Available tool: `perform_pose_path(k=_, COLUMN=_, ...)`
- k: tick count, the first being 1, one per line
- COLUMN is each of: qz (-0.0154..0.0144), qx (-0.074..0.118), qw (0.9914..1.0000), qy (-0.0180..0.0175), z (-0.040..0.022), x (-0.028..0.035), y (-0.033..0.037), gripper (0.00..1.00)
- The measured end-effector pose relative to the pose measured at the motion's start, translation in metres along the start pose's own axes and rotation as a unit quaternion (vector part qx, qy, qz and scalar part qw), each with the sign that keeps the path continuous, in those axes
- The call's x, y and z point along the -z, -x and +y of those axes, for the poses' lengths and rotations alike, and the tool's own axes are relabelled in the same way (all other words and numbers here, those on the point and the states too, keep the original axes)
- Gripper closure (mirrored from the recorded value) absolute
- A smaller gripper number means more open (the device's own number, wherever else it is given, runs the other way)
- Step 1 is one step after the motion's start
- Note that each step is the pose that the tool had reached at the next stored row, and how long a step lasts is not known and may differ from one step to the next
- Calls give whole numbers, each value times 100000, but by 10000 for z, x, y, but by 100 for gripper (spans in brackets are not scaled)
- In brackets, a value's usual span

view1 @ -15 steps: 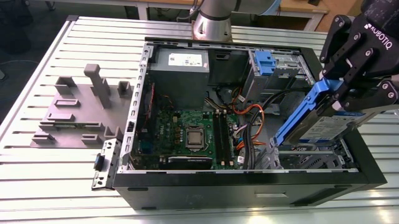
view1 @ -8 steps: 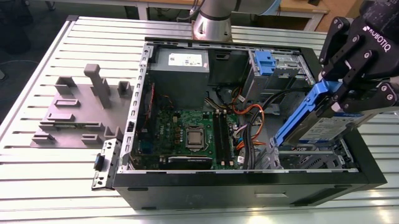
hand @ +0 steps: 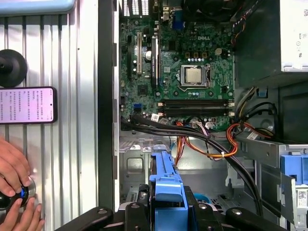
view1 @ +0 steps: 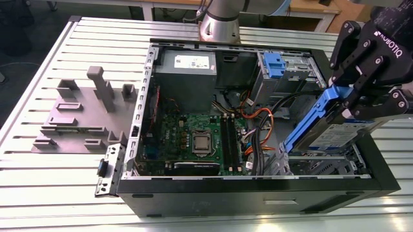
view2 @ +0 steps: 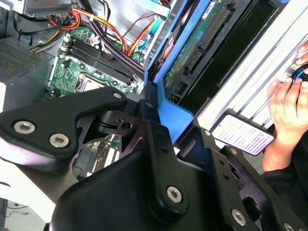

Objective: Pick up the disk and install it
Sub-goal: 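Insert the disk into the insertion slot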

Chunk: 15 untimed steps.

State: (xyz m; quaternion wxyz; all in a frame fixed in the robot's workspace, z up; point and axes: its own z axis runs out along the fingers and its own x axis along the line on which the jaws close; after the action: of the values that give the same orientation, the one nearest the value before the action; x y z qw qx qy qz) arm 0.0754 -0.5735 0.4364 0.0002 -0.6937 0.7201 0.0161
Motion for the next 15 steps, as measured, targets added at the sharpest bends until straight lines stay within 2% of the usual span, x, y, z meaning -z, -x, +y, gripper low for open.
perform_pose_path(k=15, qz=-4, qx=94, qw=100000, qy=2, z=-4, x=-87, y=-18, gripper=63)
